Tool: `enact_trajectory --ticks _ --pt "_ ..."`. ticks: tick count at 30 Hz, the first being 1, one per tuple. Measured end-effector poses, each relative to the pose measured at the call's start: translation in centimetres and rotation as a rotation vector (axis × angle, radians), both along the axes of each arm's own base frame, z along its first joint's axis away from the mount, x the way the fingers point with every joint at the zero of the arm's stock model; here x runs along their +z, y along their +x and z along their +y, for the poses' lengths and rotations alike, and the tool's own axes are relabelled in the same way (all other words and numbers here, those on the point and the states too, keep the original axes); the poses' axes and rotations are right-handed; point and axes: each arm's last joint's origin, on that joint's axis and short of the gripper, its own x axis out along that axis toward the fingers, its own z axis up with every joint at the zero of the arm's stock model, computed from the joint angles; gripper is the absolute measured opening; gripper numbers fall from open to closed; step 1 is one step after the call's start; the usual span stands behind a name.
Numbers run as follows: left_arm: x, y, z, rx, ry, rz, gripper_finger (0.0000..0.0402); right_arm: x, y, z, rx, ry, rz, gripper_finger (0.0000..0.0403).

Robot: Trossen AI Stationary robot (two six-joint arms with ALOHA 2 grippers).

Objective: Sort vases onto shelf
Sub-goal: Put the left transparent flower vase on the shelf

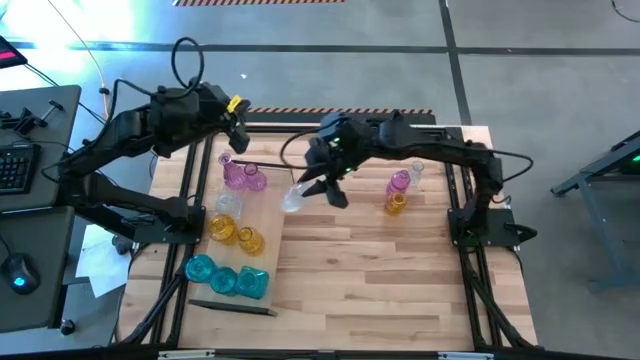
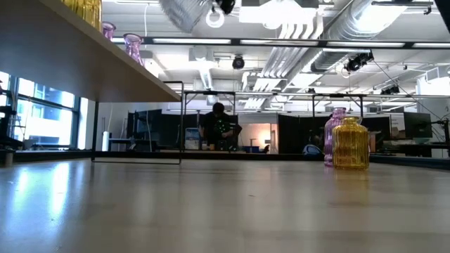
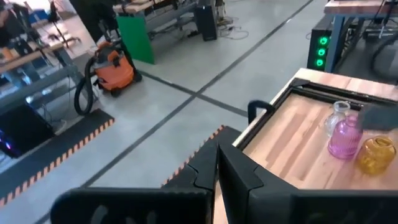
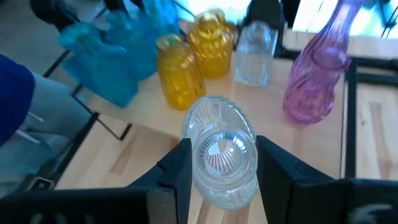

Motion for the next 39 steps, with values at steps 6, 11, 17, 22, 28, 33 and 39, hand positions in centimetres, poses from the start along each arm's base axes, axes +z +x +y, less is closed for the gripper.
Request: enact_trajectory --ticks 6,11,17,22,28,33,39 --pt "-0.5 -0.1 -0.1 -0.01 -0.052 0.022 0.0005 -3.5 3.1 -0.4 0.014 0.016 0.032 0.0112" --pt "-0.6 0.2 -0.2 -0.065 -0.092 0.009 0.0005 -4.0 4.8 -0.3 0.025 0.027 -0.015 0.0112" --pt "-2.5 -0.4 -1.2 -0.308 -0.318 0.177 0.0005 -2.8 6.0 -0.5 0.043 0.032 -0.062 0.0112" --pt "-3.6 -1.3 -2.1 -0.31 -0.404 0.304 0.0005 -2.9 6.8 -0.6 0.045 0.032 -0.062 0.0112" --pt "-4.3 -1.9 -3.8 -0.383 -0.447 0.418 0.0005 -5.4 8.3 -0.9 0.018 0.07 0.004 0.0112" --pt "-3.9 -1.6 -4.7 -0.359 -0.459 0.317 0.0005 -6.1 8.7 -1.1 -0.03 0.081 0.02 0.0112" --pt "-4.8 -1.0 -5.9 -0.415 -0.536 0.315 0.0005 -6.0 8.8 -1.8 -0.099 0.115 0.023 0.0112"
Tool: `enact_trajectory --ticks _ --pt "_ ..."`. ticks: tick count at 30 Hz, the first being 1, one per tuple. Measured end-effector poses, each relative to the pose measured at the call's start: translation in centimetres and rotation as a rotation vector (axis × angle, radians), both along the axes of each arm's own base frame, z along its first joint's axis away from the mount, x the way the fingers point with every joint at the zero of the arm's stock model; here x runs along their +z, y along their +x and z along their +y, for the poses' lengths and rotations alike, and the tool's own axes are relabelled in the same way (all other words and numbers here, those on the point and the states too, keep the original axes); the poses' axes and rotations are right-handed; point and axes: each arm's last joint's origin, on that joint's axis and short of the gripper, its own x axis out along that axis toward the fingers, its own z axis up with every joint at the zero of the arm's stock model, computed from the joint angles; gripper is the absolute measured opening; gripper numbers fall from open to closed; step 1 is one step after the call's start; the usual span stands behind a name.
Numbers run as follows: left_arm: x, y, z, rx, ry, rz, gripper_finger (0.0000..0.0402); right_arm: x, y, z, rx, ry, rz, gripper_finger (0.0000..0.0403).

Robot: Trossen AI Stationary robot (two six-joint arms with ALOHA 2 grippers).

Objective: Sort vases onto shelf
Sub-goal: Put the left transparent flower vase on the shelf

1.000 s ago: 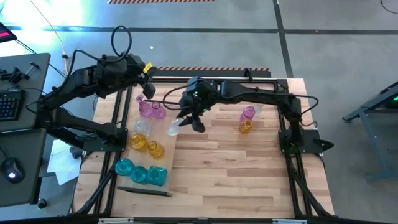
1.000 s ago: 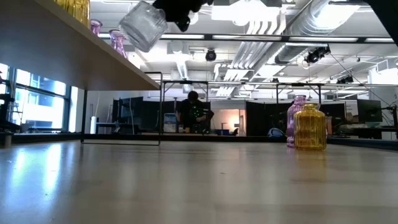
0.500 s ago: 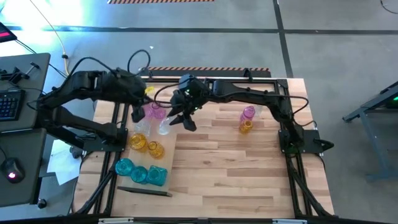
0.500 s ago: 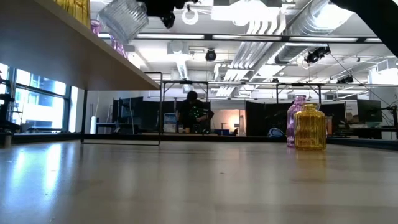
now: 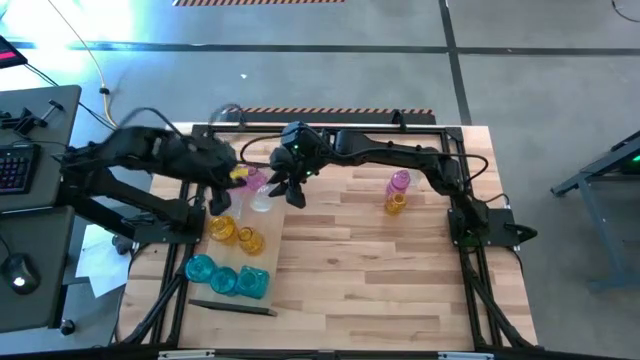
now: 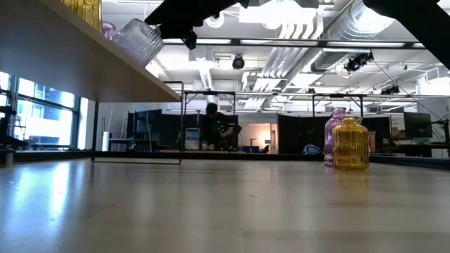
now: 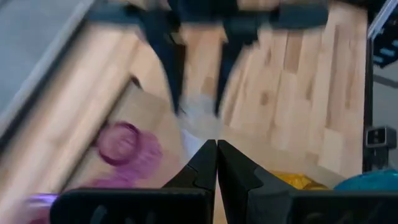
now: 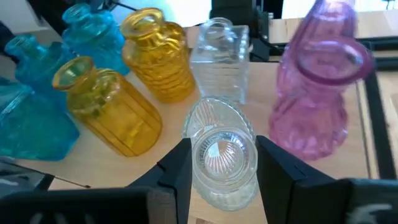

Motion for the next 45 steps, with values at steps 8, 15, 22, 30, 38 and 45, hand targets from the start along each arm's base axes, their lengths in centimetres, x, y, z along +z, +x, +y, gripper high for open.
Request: enact_trajectory --ticks 8,15,22,30,38,45 --pt "-6.4 1.5 -1.2 0.01 -0.08 0.075 0.0005 -0.3 -0.2 0.2 0.003 0.009 0.042 0.011" --pt "-6.5 1.1 -1.0 0.017 -0.084 0.005 0.0005 -0.5 -0.3 0.5 0.008 0.013 0.068 0.011" --pt "-6.8 2.3 -0.8 -0.008 -0.056 0.01 0.0005 -0.5 -0.3 0.5 0.001 0.022 0.069 0.011" --pt "-7.5 3.5 0.0 -0.017 -0.041 0.048 0.0005 -0.5 -0.3 0.5 -0.013 0.039 0.076 0.011" --pt "-7.4 4.1 0.4 -0.019 0.001 0.015 0.0005 -0.4 -0.2 0.6 -0.011 0.04 0.066 0.011" --pt "-7.7 4.5 0.4 -0.037 -0.024 0.03 0.0005 -0.4 -0.2 0.6 -0.012 0.039 0.065 0.011"
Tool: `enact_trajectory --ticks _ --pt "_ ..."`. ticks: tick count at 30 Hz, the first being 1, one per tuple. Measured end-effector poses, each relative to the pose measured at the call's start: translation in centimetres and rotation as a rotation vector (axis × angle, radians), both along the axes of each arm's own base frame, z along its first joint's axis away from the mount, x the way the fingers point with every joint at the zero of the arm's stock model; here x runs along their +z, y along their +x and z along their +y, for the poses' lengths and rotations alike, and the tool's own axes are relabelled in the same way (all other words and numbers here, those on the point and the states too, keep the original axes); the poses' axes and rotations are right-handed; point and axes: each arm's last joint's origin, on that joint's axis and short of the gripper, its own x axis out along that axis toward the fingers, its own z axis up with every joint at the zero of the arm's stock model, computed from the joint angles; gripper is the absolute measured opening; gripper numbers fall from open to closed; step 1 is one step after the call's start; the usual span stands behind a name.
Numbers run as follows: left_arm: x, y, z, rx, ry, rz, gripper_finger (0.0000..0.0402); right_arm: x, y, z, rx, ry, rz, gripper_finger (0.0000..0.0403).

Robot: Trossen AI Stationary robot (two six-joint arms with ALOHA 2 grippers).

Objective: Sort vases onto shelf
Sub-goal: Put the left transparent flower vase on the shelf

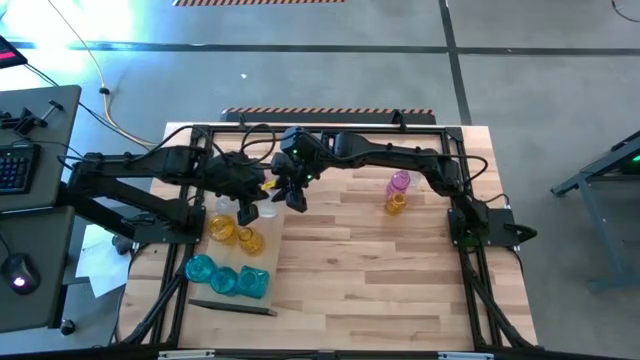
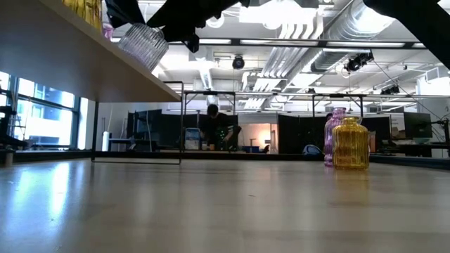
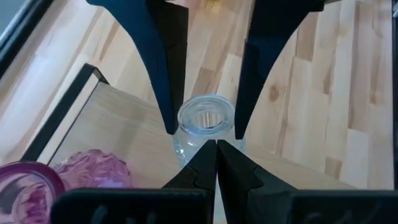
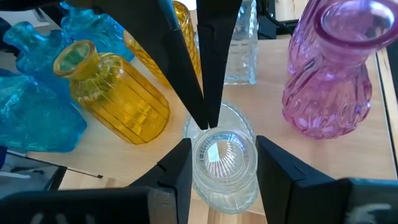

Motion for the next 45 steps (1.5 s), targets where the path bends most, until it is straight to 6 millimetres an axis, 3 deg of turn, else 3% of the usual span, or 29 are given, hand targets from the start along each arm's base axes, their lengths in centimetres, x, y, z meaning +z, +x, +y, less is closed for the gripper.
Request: enact_trajectory --ticks 7,17,38,45 --pt "-0.3 0.3 -0.1 -0.018 -0.026 0.019 0.0005 0.0 0.0 0.0 -0.001 -0.002 -0.002 0.011" --pt "-1.0 0.5 0.0 -0.031 -0.048 0.088 0.0005 -1.9 1.6 0.3 0.019 0.03 -0.017 0.011" --pt "-0.8 -0.2 0.2 0.002 -0.033 0.102 0.0005 -1.9 2.0 -0.1 -0.007 0.053 -0.054 0.011" --pt "-0.5 -0.6 0.4 0.047 0.042 0.085 0.0005 -0.8 1.8 -0.7 -0.052 0.006 -0.062 0.011"
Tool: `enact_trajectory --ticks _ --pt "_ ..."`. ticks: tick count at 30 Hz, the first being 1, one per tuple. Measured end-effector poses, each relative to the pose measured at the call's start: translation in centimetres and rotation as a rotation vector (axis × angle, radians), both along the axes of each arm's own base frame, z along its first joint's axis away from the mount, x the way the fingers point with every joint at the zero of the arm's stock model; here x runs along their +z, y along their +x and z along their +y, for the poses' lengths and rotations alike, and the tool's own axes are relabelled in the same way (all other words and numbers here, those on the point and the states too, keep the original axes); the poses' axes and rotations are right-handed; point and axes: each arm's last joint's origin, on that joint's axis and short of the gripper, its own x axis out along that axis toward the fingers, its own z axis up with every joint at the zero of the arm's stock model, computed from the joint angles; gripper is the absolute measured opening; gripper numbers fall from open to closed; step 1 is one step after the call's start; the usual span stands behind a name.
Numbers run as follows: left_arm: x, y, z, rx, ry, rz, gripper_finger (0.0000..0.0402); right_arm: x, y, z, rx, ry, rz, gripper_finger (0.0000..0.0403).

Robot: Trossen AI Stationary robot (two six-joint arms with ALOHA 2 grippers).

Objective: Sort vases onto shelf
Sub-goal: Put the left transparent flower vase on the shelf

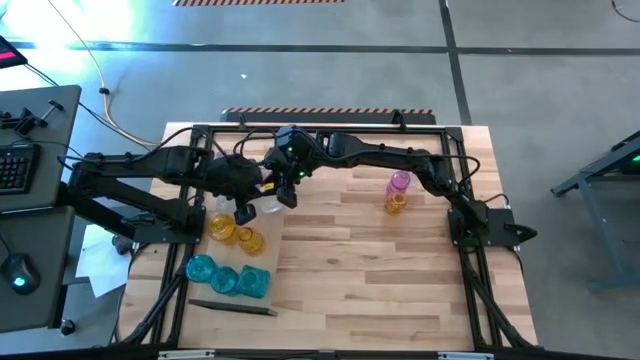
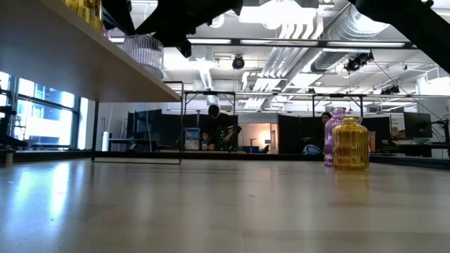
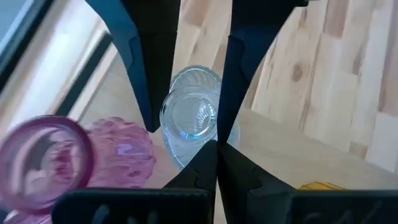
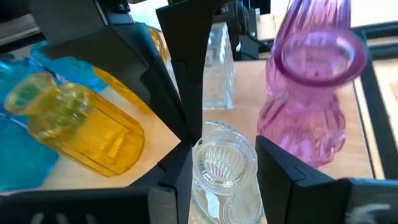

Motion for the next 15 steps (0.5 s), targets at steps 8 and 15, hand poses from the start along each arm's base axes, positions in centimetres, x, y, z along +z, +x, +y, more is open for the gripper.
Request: enact_trajectory --ticks 8,15 --pt "1.3 -1.6 0.0 0.043 -0.026 -0.096 0.0005 0.3 0.1 0.8 0.013 0.009 -0.01 0.011" --pt "1.8 -2.3 0.0 0.058 -0.039 -0.132 0.0005 0.1 0.2 1.7 0.026 0.02 0.002 0.011"
